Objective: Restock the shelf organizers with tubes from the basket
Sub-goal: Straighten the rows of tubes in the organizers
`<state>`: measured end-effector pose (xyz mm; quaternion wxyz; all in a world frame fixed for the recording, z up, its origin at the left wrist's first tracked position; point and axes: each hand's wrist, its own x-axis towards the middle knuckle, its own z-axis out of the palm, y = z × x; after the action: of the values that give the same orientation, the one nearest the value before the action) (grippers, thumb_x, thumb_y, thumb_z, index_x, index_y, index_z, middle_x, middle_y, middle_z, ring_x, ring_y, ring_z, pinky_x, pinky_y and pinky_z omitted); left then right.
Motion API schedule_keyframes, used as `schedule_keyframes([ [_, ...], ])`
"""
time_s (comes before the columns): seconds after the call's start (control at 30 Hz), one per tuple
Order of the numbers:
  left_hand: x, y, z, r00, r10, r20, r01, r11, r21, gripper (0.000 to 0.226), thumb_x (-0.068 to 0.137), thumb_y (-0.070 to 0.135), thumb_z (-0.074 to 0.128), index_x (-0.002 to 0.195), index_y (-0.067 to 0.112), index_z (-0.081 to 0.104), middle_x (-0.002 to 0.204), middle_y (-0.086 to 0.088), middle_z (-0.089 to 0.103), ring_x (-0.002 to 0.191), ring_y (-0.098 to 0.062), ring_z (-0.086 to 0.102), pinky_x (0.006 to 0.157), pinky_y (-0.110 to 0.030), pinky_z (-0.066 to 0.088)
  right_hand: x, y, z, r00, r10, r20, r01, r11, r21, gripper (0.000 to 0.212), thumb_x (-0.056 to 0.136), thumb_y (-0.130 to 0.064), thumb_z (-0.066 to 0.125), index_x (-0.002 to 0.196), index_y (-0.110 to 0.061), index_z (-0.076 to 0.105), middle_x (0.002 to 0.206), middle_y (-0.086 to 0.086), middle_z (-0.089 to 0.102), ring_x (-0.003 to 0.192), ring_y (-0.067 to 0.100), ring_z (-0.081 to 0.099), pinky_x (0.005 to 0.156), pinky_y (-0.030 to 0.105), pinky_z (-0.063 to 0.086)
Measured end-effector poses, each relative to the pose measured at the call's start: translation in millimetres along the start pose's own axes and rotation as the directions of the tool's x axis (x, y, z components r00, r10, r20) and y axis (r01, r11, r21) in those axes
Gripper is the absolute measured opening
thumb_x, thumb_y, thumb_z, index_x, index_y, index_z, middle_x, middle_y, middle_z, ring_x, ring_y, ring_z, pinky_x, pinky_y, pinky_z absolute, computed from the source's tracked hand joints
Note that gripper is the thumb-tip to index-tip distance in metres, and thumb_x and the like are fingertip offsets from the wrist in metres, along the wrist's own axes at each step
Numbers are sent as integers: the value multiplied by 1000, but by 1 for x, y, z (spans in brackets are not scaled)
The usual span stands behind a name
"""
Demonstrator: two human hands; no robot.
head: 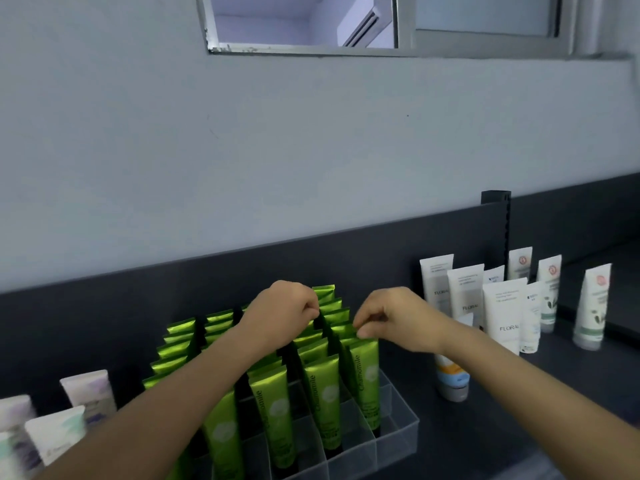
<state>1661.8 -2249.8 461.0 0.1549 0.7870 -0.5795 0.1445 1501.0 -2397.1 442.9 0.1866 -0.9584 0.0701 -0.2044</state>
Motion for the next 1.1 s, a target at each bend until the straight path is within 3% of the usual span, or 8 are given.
schedule_keyframes([
  [0.2, 22, -11, 2, 996, -73, 57, 71, 997, 31, 16, 92, 22, 54, 89, 19, 71, 87, 4, 68, 76, -12, 63, 73, -34, 56, 35, 16, -2, 984, 142, -108, -138, 989, 45, 17, 88, -16, 65, 103, -15, 73, 87, -8, 63, 73, -1, 55, 77, 15, 42],
  [0.4, 57, -26, 8, 988, -124, 95, 114, 988, 99, 17, 89, 16, 52, 81, 20, 66, 88, 2, 66, 77, -17, 62, 68, -33, 54, 83, 31, 14, 976, 199, -87, -197, 980, 27, 21, 91, -14, 59, 110, -13, 70, 108, 3, 68, 96, 14, 61, 81, 15, 39],
  [0.57, 87, -43, 27, 983, -150, 102, 141, 986, 90, 21, 90, 18, 52, 102, 22, 68, 103, 0, 66, 90, -21, 63, 78, -37, 54, 110, 43, 31, 973, 223, -55, -219, 974, 62, 20, 89, -12, 62, 107, -12, 72, 113, 4, 69, 105, 16, 62, 86, 16, 42],
  [0.7, 110, -51, 42, 980, -136, 145, 124, 988, 86, 23, 89, 22, 57, 110, 21, 67, 110, -2, 66, 96, -22, 62, 83, -41, 54, 119, 49, 40, 971, 234, -43, -229, 968, 104, 18, 85, -7, 66, 101, -10, 74, 104, 4, 71, 87, 8, 60, 75, 14, 44],
  [0.87, 125, -50, 54, 971, -115, 207, 98, 991, 89, 21, 85, 20, 62, 105, 21, 69, 103, -4, 67, 91, -24, 64, 80, -41, 55, 126, 56, 42, 963, 264, -63, -254, 958, 131, 16, 81, 1, 64, 83, -9, 76, 77, -1, 68, 64, 3, 59, 56, 7, 48],
  [1.0, 126, -50, 64, 961, -119, 248, 95, 990, 107, 23, 84, 8, 55, 92, 22, 71, 93, -5, 66, 81, -26, 64, 69, -36, 55, 126, 58, 43, 945, 321, -67, -301, 930, 209, 16, 81, 3, 64, 79, -8, 76, 73, -1, 67, 66, 12, 64, 57, 20, 58],
  [1.1, 127, -55, 61, 960, -128, 249, 110, 990, 87, 12, 82, 13, 63, 77, 23, 68, 88, -4, 67, 80, -25, 65, 72, -37, 56, 124, 56, 43, 943, 329, -55, -305, 919, 250, 13, 82, 2, 65, 81, -5, 76, 74, -1, 66, 64, 9, 62, 56, 18, 56],
])
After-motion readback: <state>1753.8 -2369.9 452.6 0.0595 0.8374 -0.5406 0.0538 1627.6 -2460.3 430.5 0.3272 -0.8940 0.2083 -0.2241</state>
